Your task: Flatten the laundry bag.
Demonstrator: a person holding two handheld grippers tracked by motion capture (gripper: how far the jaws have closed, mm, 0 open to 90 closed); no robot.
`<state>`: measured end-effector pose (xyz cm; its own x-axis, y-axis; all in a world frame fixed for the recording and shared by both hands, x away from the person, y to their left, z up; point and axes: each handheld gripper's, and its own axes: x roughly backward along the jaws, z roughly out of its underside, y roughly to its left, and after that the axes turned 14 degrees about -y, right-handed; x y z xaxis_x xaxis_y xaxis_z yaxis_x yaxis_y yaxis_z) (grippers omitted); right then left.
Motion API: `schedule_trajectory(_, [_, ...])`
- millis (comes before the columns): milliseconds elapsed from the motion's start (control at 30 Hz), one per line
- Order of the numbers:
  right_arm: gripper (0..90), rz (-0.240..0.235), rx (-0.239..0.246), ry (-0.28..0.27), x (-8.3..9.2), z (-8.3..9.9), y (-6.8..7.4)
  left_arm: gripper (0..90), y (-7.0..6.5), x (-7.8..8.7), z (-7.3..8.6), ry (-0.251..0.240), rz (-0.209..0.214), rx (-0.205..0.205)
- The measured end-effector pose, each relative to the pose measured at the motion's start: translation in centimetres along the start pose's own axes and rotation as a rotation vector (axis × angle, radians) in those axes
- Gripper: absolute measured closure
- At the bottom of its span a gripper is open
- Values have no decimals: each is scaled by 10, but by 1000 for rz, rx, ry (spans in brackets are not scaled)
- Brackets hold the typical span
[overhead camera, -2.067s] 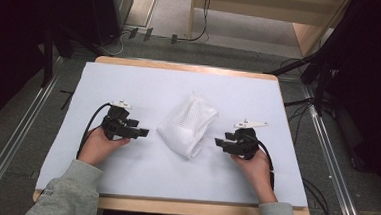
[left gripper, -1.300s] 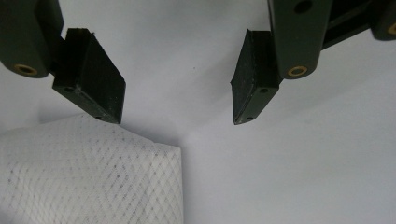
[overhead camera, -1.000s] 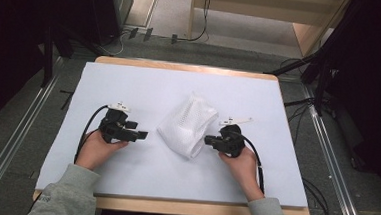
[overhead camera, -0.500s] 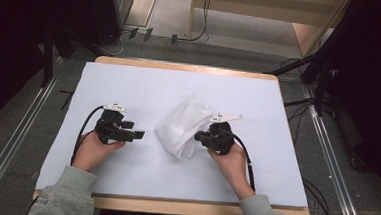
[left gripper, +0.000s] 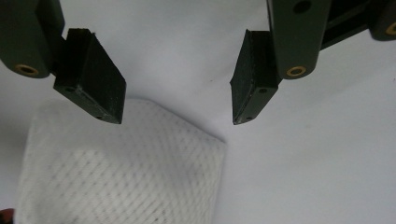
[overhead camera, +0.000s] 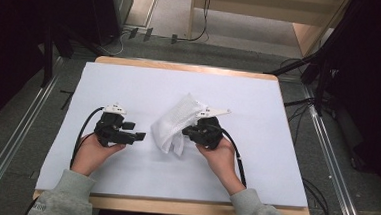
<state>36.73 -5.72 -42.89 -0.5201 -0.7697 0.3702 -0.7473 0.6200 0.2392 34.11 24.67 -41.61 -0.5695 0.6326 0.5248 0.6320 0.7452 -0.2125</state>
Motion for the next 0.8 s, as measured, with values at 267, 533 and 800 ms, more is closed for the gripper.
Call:
schedule_trajectory(267, [858,-12,19,7,-13,-5,5,377,-22,2,-9,1,27,-39])
schedule_trajectory(533, [860,-13,26,17,-15,-4,6,397,-47,-11,-23,1,45,-87])
schedule_trajectory(800, [860,-17,25,28,-13,-2,6,596,-54,-30,-23,78,56,-82])
